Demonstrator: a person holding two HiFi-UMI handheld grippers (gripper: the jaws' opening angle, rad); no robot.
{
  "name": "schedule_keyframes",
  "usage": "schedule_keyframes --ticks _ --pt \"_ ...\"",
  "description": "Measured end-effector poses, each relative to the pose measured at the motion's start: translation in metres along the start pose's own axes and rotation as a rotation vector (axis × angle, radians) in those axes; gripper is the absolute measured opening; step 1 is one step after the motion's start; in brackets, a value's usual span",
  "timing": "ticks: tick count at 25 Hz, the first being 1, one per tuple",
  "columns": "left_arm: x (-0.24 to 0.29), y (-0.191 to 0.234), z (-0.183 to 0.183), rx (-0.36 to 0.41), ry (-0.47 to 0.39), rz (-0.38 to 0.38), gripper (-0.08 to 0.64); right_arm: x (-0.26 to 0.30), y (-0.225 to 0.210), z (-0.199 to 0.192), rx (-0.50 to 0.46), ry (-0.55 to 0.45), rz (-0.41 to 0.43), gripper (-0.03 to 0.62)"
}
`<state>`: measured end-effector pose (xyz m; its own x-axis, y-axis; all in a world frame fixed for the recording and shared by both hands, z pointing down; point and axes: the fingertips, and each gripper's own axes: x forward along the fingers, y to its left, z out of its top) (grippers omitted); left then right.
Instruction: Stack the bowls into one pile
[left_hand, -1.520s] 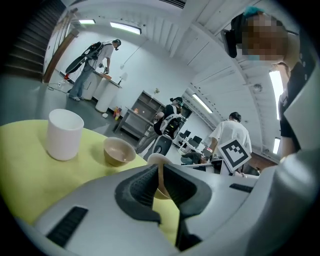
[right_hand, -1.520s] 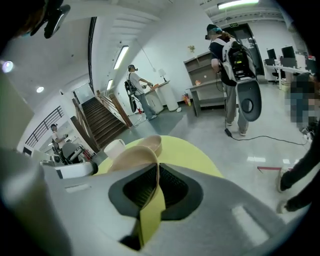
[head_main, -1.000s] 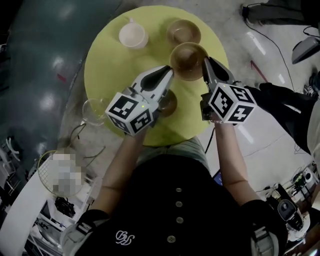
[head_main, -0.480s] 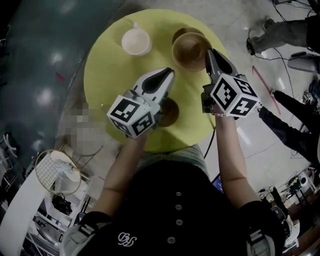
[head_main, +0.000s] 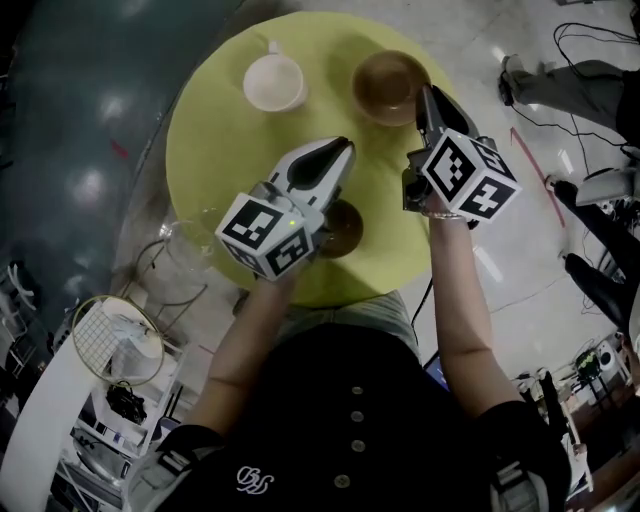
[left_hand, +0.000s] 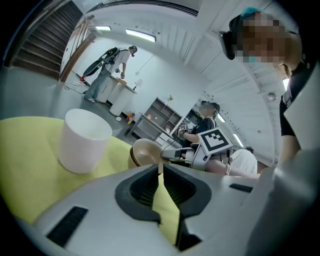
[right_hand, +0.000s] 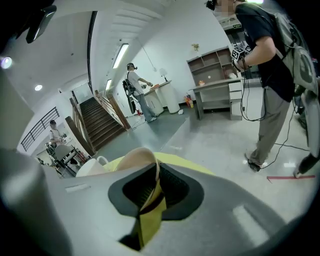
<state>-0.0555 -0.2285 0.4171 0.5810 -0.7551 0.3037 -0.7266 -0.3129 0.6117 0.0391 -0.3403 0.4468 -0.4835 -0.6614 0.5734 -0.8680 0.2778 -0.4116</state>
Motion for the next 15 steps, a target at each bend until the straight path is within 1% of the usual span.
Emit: schedule_keyframes --ticks 7,10,15 --pt "0.000 0.004 -0.008 -0.006 0.024 -0.006 0.040 0.009 -0.007 -0.008 -0.015 0.017 -0.020 0.028" --pt "-0.001 0.007 -0.007 -0.007 0.026 -0.001 0.040 0.010 -0.006 -0.010 -0.030 0.017 -0.016 0.067" --pt "-0.008 0.002 -0.006 -0.005 0.029 -0.008 0.040 -0.005 -0.001 -0.010 -0.035 -0.006 -0.006 0.096"
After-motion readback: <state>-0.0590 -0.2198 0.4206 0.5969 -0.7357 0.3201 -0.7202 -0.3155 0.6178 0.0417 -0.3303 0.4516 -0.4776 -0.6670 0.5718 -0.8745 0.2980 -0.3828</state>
